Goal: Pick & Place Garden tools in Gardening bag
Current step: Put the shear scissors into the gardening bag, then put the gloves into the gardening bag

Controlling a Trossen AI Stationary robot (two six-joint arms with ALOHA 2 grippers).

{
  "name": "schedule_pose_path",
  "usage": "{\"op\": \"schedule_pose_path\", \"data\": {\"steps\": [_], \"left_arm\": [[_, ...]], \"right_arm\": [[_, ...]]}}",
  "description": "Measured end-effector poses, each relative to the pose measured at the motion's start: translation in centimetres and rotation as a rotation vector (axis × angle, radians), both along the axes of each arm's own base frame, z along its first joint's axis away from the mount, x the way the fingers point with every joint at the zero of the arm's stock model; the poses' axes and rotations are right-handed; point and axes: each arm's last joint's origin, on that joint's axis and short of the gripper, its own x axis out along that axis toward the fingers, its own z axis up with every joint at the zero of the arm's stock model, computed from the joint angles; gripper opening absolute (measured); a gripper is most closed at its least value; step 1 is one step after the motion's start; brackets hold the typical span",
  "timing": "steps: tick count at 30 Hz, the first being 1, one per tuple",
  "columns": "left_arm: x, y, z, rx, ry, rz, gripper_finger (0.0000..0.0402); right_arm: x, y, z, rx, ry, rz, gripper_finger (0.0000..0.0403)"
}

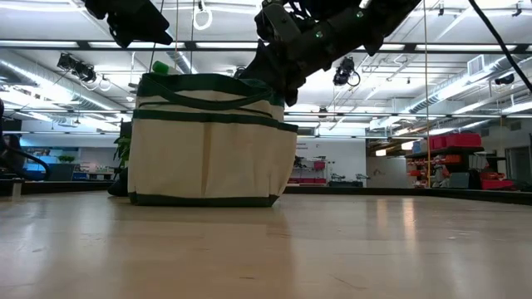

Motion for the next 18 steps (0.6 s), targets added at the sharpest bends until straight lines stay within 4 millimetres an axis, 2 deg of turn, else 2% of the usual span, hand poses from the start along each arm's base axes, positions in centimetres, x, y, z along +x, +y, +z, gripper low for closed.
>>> {"op": "schedule_pose_path", "data": {"steps": [7, 18], "left_arm": [[0.0, 0.0, 0.0, 0.0, 0.0, 0.0, 0.0174], [-0.01, 0.0, 0.0, 0.0, 0.0, 0.0, 0.0174]], "right_arm": [[0.06, 0.02, 0.13, -0.002, -0.014, 0.001, 0.0116], [0.21, 0.02, 0.44, -0.003, -0.05, 0.001, 0.0118]]}}
